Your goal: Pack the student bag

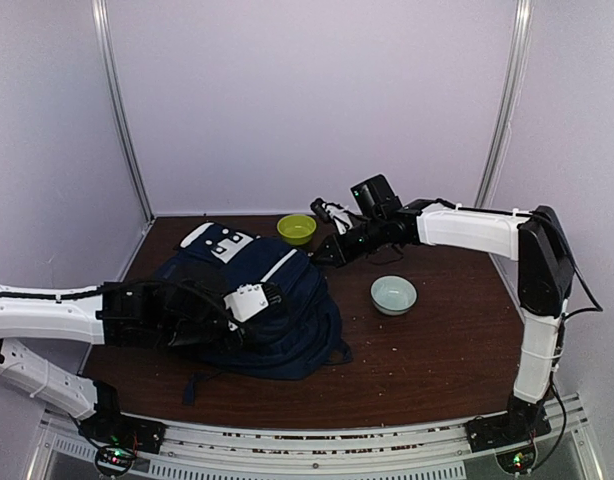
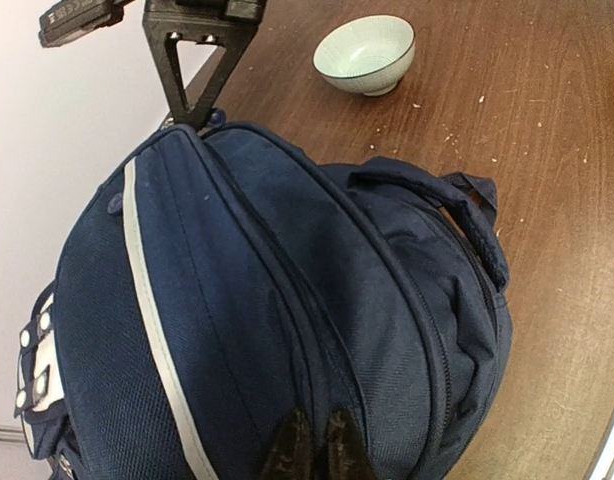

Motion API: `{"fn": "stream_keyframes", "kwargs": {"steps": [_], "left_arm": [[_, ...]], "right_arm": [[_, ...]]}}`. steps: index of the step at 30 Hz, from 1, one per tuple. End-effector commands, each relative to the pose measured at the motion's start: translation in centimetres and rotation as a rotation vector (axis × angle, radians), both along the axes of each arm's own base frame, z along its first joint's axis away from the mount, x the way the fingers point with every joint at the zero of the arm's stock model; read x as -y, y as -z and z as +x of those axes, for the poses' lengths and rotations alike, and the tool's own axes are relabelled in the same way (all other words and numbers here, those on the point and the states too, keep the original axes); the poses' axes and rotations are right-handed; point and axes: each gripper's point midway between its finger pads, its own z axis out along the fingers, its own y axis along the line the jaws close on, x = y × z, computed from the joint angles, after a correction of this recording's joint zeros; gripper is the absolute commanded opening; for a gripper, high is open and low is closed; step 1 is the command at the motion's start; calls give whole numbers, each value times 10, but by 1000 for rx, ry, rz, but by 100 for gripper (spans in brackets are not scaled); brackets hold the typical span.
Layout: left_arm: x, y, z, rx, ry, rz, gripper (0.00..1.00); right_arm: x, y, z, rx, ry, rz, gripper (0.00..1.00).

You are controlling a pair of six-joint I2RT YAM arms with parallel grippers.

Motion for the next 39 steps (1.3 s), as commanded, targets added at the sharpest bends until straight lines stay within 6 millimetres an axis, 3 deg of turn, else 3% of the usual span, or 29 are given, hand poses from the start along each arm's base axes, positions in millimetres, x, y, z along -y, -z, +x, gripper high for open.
{"fn": "stream_keyframes", "kwargs": {"steps": [1,2,4,5,7,9,13,18,20,25,29,32,34,35,37,39], "left_arm": [[-39,4,-11,-51,-136,-22,57],[-42,-7,-8,-43,-176,-100,69],[-55,-22,0,-69,-278,-270,78],[-68,-27,8,-95,-364,-355,79],[-96,-27,19,-171,-528,-484,68],[-130,-14,26,-241,-691,-508,59],[-184,21,26,-301,-969,-348,57],[-195,66,32,-368,-1056,-291,59],[-201,74,41,-360,-1084,-319,59],[-237,64,68,-202,-1182,-377,60],[-270,28,88,-89,-1244,-440,66],[-265,-13,99,-13,-1162,-450,67],[-253,-38,103,-3,-1079,-474,66],[-243,-50,104,-4,-1014,-486,63],[-214,-74,98,6,-852,-504,48],[-177,-96,82,46,-663,-496,39]], "right_arm": [[23,15,39,144,104,-102,0],[13,19,27,125,57,-83,0],[-1,26,11,71,-1,-33,0],[-6,31,6,45,-13,-14,0],[-10,39,2,8,-12,3,0],[-13,46,-2,-10,-10,1,0],[-20,55,-16,-30,-31,3,0],[-42,57,-53,-41,-118,15,0],[-52,53,-72,-45,-162,23,0],[-85,32,-128,-50,-291,76,0],[-114,12,-186,-54,-433,102,0],[-128,-10,-223,-61,-533,160,0],[-133,-19,-232,-82,-564,198,0],[-133,-22,-229,-92,-553,209,0],[-133,-19,-215,-95,-515,206,0],[-129,-12,-201,-114,-477,188,0]]}}
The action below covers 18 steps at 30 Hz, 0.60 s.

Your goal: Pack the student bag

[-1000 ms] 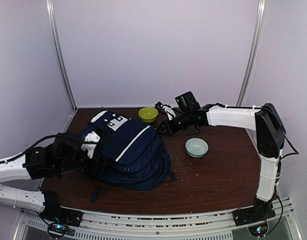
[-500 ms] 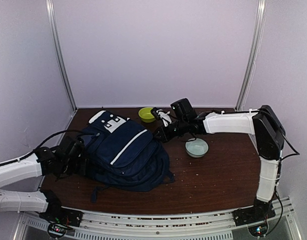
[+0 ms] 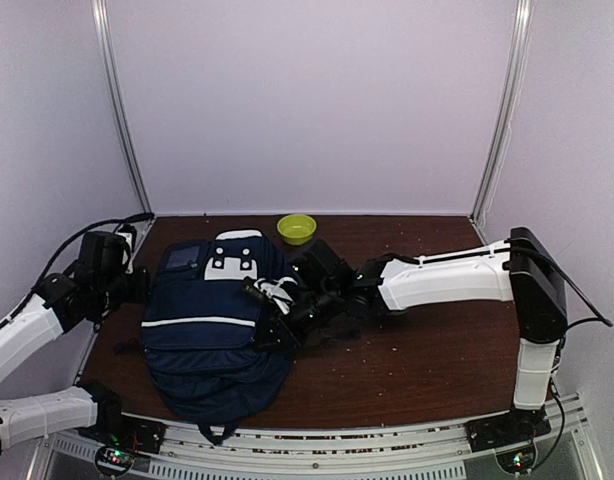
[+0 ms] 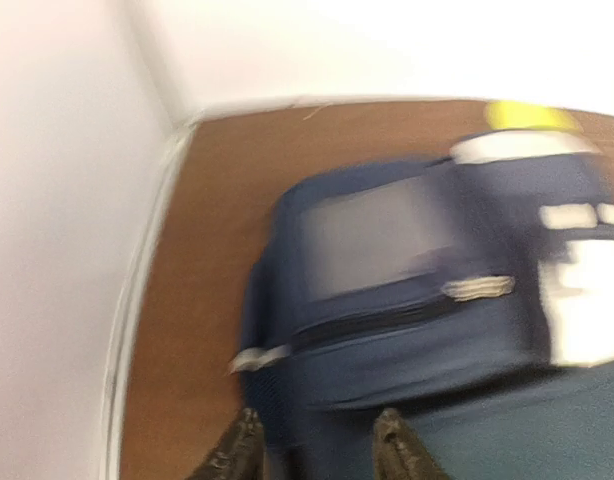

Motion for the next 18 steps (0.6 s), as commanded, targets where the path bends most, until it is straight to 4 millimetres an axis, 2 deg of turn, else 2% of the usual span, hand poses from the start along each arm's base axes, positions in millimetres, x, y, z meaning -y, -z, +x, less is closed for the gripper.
{"fn": "stream_keyframes", "kwargs": {"steps": [1,3,5,8,10,12,14,18], "left_arm": [[101,-89,-18,272,499,-21,37],[139,-100,-44,342,703,15,36],[170,-94,-69,353,889,59,38],[202,-61,-96,280,1104,204,44],[221,-37,-118,231,1239,289,52],[231,-19,-129,196,1317,344,60],[235,-5,-130,155,1342,383,65],[225,5,-109,107,1231,509,71]], "right_arm": [[-10,-37,15,-15,-9,119,0],[-3,-36,26,-29,22,125,0],[3,-38,34,-46,44,148,0],[10,-39,41,-88,68,171,0],[13,-37,45,-108,83,177,0],[14,-35,47,-119,92,184,0],[15,-34,47,-129,95,189,0],[17,-32,49,-137,104,194,0]]}}
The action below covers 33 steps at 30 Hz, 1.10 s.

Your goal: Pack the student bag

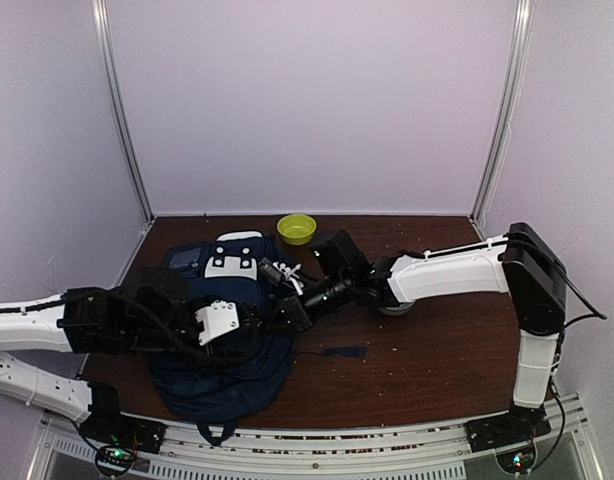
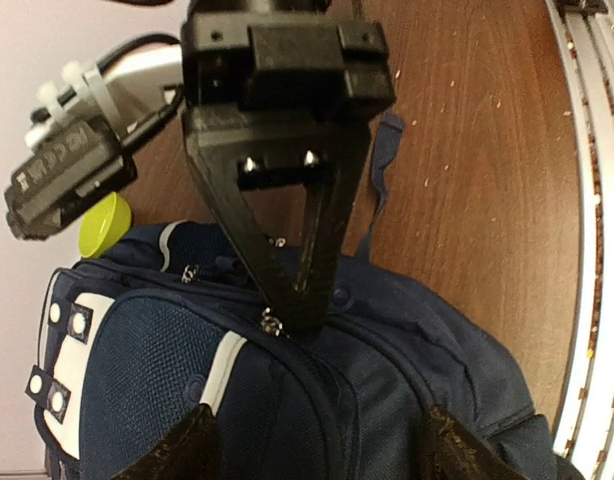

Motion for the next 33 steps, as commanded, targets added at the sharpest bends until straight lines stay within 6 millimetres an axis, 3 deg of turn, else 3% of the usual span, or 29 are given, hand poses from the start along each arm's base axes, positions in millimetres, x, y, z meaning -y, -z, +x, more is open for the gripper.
{"fn": "stream_keyframes", "kwargs": {"steps": [1,3,5,8,10,12,18,22,24,25,27,28,30,33], "left_arm": [[-14,3,24,111,-91,125,70],[-24,5,34,151,-150,173,65],[-28,8,36,160,-167,202,53],[-29,17,34,134,-161,232,32],[-30,22,31,112,-153,244,11],[-29,26,27,91,-135,243,0],[-27,25,17,70,-99,217,0],[-28,19,14,74,-101,153,0],[-25,11,15,80,-112,94,0],[-23,3,17,83,-129,54,9],[-18,-19,26,96,-198,-37,50],[-18,-32,33,112,-250,-76,64],[-25,-58,51,142,-384,-145,82],[-58,-80,86,79,-635,-167,86]], "right_arm": [[5,-19,19,27,64,54,0],[7,-20,20,25,67,59,0],[10,-21,28,28,91,57,0],[19,-21,53,33,165,48,0],[26,-23,75,67,233,30,0],[32,-18,95,146,297,-31,0],[29,-22,140,200,392,-66,0],[35,-28,150,200,424,-48,2],[40,-37,147,213,408,-28,25],[43,-42,144,215,394,-14,41],[53,-59,140,215,375,29,96],[62,-73,140,224,383,63,100],[87,-91,148,234,444,103,100],[137,-106,170,247,604,102,100]]}}
